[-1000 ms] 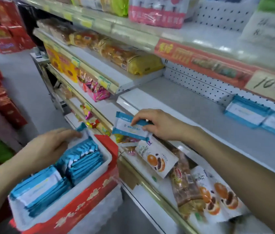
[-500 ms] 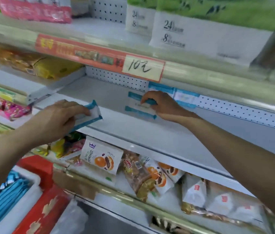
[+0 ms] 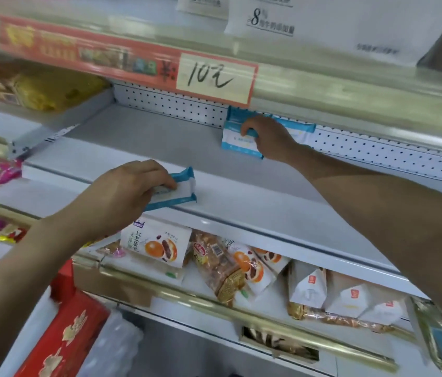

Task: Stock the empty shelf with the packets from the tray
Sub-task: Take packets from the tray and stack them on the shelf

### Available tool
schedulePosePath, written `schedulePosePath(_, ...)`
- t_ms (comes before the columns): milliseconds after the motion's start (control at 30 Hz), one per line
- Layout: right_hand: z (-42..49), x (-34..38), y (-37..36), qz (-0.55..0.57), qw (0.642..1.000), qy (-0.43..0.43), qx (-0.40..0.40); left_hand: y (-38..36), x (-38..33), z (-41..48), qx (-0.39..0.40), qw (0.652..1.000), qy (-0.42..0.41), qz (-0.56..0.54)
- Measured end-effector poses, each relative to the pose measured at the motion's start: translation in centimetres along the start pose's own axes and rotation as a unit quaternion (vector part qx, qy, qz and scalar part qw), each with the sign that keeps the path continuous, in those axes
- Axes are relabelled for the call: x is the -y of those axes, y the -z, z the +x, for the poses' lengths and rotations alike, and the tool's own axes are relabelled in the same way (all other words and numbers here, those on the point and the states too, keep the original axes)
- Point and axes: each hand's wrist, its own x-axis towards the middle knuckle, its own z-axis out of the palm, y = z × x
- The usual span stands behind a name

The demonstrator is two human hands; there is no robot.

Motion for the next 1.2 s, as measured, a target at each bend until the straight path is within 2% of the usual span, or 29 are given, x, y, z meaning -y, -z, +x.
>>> schedulePosePath(400,0.9,0.3,-0.8,-0.083,0.997,0.005,-0.008,0.3,0.5,-0.4,-0.007,1.0,-0.009,-0.004)
schedulePosePath(700,0.1,0.3,-1.6,-0.18,0.982,0.023,-0.042,0.4,-1.0,1.5,-0.005,1.0,-0.027,0.006)
schedulePosePath(800,-0.5,0.3,-1.6,-0.216,0.976,0.025,-0.024,0.3,-1.2,2.0,-0.007,1.0,-0.024,0.013)
schedulePosePath(933,-1.3,-0.2,-1.6,-0.223,0.974,0.029,0.005,0.1,-1.7,2.4,-0.007,1.0,-0.028,0.013)
schedulePosePath(1200,-1.9,0.7,-1.7,-0.193,0.98,0.013,-0.039,-0.1,-2.3,2.3,0.001,1.0,-0.027,0.016)
